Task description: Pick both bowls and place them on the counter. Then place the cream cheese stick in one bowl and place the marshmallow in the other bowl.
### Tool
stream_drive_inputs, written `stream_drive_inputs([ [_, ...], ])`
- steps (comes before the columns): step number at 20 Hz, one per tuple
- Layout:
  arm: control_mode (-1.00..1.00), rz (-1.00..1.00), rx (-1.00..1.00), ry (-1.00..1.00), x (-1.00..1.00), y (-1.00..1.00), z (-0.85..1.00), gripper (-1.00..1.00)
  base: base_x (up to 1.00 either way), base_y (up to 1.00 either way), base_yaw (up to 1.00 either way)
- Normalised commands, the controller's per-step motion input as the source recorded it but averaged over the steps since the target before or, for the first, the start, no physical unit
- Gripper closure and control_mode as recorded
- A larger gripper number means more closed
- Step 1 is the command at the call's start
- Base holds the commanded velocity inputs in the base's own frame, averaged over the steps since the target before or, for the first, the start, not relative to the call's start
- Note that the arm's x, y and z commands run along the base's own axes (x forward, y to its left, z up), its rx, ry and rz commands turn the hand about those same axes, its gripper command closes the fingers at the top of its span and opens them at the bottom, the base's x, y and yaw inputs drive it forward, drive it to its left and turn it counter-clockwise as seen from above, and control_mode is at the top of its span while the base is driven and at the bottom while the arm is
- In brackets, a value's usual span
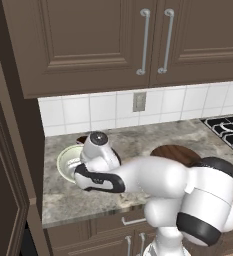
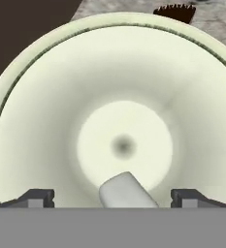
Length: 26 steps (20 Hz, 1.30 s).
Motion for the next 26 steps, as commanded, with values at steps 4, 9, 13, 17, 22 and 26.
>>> stream_drive_inputs([
  [4,-1.0,-0.09,0.0,0.0,-0.02,-0.05,0.47,-1.0,0.0,0.0,0.0],
  [9,-1.0,-0.12,0.0,0.0,-0.14,-0.11,0.42,-1.0,0.0,0.0,0.0],
  [13,-1.0,-0.18,0.0,-0.03,-0.36,-0.16,0.11,-1.0,0.0,0.0,0.0],
  [17,-1.0,-0.22,0.01,-0.03,-0.42,-0.32,0.08,-1.0,0.0,0.0,0.0],
  [22,-1.0,-0.23,0.03,0.0,-0.36,-0.4,0.15,-1.0,0.0,0.0,0.0],
  [26,-1.0,-0.23,0.08,0.0,-0.19,-0.54,0.3,-1.0,0.0,0.0,0.0],
])
